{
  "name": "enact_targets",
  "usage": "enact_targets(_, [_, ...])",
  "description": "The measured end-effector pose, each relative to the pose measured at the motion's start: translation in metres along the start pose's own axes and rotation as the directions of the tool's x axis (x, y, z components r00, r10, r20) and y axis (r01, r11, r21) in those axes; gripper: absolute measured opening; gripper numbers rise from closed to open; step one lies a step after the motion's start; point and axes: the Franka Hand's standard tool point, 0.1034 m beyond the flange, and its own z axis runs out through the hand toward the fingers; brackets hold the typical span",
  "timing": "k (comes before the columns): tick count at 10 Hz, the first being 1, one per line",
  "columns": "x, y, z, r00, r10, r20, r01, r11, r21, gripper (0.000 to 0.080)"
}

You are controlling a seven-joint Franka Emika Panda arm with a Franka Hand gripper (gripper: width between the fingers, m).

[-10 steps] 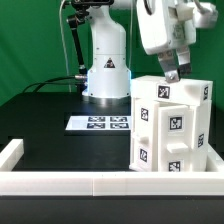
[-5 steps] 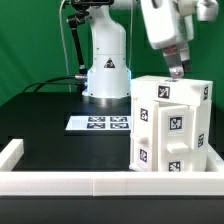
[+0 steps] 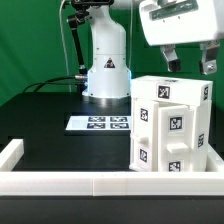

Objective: Assemble cabinet

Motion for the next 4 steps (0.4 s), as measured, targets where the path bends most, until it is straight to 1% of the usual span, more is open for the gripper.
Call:
enact_targets(1, [0.0,-0.0004,0.0001,0.999,-0.035,-0.001,0.035,0.999,0.003,0.0797])
enact_targets(4, [0.0,0.0,0.0006,0.999,-0.033,0.0,0.033,0.999,0.002,0.0797])
